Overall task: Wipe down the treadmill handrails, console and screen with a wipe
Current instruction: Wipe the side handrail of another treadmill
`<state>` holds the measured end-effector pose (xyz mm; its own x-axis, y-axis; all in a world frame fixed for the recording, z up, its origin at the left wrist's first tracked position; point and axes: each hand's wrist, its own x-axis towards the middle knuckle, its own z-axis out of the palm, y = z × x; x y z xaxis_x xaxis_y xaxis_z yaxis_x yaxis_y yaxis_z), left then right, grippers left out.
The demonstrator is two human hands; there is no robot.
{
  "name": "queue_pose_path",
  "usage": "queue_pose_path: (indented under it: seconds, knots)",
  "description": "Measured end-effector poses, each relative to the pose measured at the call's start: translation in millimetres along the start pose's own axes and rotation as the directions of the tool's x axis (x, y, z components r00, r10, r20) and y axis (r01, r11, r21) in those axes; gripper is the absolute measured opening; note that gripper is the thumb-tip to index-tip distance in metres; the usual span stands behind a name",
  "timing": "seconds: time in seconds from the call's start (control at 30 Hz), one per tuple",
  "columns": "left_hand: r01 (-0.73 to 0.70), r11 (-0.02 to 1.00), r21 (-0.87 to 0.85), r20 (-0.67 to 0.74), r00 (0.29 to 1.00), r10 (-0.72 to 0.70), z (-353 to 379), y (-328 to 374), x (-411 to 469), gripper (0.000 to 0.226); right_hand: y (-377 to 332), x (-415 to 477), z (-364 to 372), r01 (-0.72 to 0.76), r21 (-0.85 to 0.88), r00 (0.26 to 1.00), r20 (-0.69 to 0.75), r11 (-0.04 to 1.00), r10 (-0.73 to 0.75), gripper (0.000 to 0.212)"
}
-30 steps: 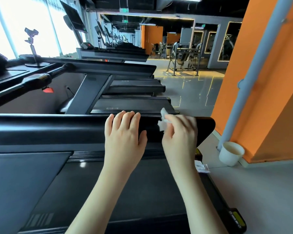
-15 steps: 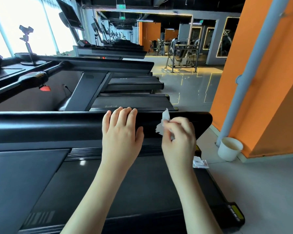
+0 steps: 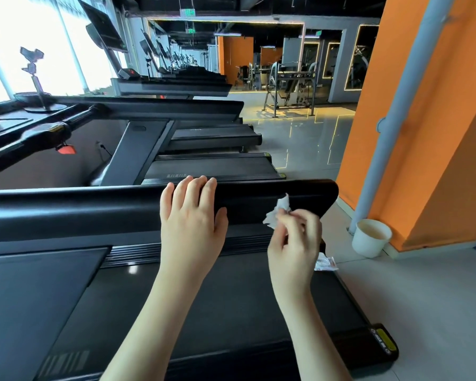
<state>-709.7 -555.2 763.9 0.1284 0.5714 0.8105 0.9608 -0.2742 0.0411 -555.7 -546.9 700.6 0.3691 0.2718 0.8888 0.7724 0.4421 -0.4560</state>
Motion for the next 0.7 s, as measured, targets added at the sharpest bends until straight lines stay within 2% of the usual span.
queue_pose_path:
  seconds: [0.1,0.27,0.47,0.53,0.63,0.7]
  knots:
    - [0.007,1.0,-0.002,-0.006,1.0,-0.007,0,0,0,0.044,-3,-13,4,-0.04,0.007,0.998,-0.038,0.999,0.041,0.016]
    - [0.01,1.0,-0.006,-0.006,1.0,-0.01,1,0,0,0.045,-8,-14,6,0.072,0.043,0.997,0.018,0.996,-0.073,0.018]
    - [0.004,1.0,0.004,-0.007,1.0,-0.004,1,3,1,0.043,5,-13,8,-0.089,0.05,0.993,-0.076,0.995,0.093,0.016]
    - [0.008,1.0,0.019,-0.006,1.0,-0.008,2,3,1,0.044,-1,-17,10,-0.065,0.032,0.995,-0.069,0.997,0.067,0.016]
    - [0.031,0.999,0.019,-0.006,1.0,-0.031,3,7,2,0.048,-7,0,6,0.058,0.031,0.998,-0.03,0.998,-0.057,0.022]
    - [0.029,1.0,-0.009,0.005,1.0,-0.029,4,13,3,0.051,-5,22,3,0.062,-0.004,0.997,-0.044,0.998,-0.062,0.027]
